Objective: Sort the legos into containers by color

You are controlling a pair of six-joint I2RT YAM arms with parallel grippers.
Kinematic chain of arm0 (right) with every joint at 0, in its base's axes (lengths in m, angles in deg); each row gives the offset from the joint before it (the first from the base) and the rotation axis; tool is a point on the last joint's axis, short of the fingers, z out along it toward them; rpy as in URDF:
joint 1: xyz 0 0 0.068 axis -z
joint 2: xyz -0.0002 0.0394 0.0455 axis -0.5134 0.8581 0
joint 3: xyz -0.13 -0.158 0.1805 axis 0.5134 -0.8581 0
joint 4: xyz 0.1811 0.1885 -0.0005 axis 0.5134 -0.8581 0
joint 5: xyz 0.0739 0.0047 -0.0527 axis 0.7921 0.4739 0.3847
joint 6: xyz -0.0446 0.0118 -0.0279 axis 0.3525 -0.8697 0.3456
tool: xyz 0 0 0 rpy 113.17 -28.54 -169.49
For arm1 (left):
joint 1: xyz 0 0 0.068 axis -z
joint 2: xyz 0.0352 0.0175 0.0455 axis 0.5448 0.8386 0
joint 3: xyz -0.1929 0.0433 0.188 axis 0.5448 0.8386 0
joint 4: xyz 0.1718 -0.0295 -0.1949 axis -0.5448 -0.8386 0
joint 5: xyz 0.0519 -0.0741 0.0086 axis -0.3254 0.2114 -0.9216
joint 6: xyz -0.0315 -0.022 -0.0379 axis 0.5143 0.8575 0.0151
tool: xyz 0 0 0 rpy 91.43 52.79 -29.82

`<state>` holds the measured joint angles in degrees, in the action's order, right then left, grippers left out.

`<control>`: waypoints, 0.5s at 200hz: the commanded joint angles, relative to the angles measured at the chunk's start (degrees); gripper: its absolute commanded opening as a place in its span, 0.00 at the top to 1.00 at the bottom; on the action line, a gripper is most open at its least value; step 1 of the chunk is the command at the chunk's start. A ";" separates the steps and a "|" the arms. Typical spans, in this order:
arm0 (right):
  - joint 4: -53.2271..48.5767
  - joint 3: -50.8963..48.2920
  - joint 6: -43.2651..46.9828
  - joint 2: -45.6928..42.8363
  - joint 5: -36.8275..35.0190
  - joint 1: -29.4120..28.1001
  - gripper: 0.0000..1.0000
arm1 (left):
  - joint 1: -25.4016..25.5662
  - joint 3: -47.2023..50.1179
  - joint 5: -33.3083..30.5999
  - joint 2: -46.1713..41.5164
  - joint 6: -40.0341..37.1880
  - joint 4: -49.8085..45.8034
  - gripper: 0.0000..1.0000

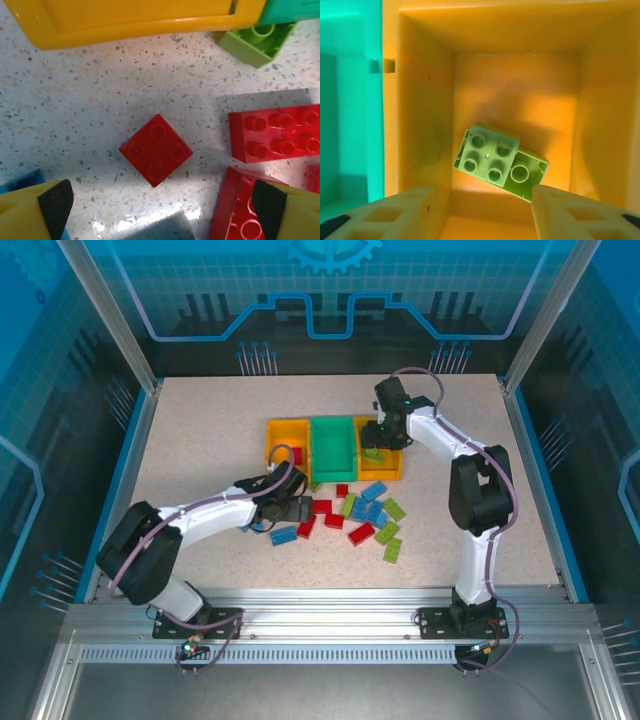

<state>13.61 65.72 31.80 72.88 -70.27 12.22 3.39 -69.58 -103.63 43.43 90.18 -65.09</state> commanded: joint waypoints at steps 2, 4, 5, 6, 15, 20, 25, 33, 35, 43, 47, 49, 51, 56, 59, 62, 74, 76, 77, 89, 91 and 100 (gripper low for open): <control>-1.57 1.27 -0.12 -0.04 -0.68 0.18 0.44 | 0.49 -3.81 -1.09 2.36 7.97 -4.81 0.04; -1.46 1.14 -0.09 -0.34 -0.72 0.14 0.43 | 0.44 -3.85 -1.15 2.49 8.38 -4.81 0.05; -1.46 1.14 -0.09 -0.34 -0.72 0.14 0.43 | 0.39 -3.94 -1.17 2.58 8.58 -4.81 0.05; -1.44 1.07 -0.10 -0.38 -0.68 0.09 0.43 | 0.41 -4.03 -1.18 2.62 8.77 -4.86 0.05; -1.16 0.57 -0.01 -1.13 -0.35 0.07 0.42 | 0.41 -4.38 -1.18 2.88 9.94 -4.44 0.04; -0.93 0.30 -0.01 -1.52 -0.09 -0.04 0.41 | 0.41 -4.60 -1.08 2.88 10.74 -4.30 0.04; -0.80 0.06 -0.02 -1.93 0.25 -0.12 0.40 | 0.41 -4.97 -1.01 3.07 11.36 -4.32 0.04; -0.49 -0.42 -0.02 -2.83 0.67 -0.13 0.38 | 0.33 -5.57 -0.67 3.61 12.01 -4.44 0.05; -0.35 -0.57 -0.02 -3.01 0.74 -0.20 0.37 | 0.29 -5.72 -0.56 3.78 12.12 -4.50 0.05; 0.08 -1.26 0.02 -4.13 0.98 -0.22 0.36 | 0.33 -6.44 0.01 4.58 12.21 -4.55 0.07; 0.44 -1.70 -0.01 -4.71 1.03 -0.25 0.35 | 0.26 -6.78 0.18 4.99 12.11 -4.70 0.07; 0.59 -1.90 0.02 -5.02 1.10 -0.23 0.35 | 0.32 -7.01 0.25 5.15 11.94 -4.77 0.08; 0.72 -2.14 0.01 -5.40 1.11 -0.18 0.35 | 0.26 -7.15 0.35 5.43 11.77 -4.85 0.08; 1.02 -2.65 0.11 -6.18 1.19 -0.19 0.35 | 0.29 -7.51 0.34 5.99 11.34 -5.07 0.09; 1.15 -2.94 0.19 -6.66 1.18 -0.16 0.34 | 0.29 -7.74 0.37 6.34 11.09 -5.29 0.10; 1.28 -3.16 0.31 -7.08 1.18 -0.14 0.34 | 0.27 -7.95 0.32 6.50 10.87 -5.48 0.11; 1.40 -4.23 0.72 -8.81 1.45 0.32 0.33 | 0.17 -8.34 0.08 7.52 10.54 -6.71 0.16; 1.40 -4.40 0.76 -9.03 1.53 0.47 0.33 | 0.14 -8.28 0.05 7.61 10.54 -6.91 0.16; 1.40 -4.47 0.81 -9.17 1.59 0.47 0.33 | 0.11 -8.27 0.04 7.64 10.59 -7.05 0.17; 1.40 -5.50 1.29 -10.77 1.89 1.21 0.32 | -0.23 -7.71 0.14 7.69 11.48 -7.57 0.19; 1.47 -5.70 1.34 -10.99 1.90 1.37 0.32 | -0.27 -7.55 0.20 7.63 11.68 -7.61 0.19; 1.66 -6.51 1.69 -12.07 1.76 1.93 0.32 | -0.66 -6.81 0.15 7.29 12.63 -7.64 0.19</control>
<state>14.57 61.04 32.15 65.27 -69.46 12.35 3.37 -76.70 -103.57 50.64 100.60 -69.27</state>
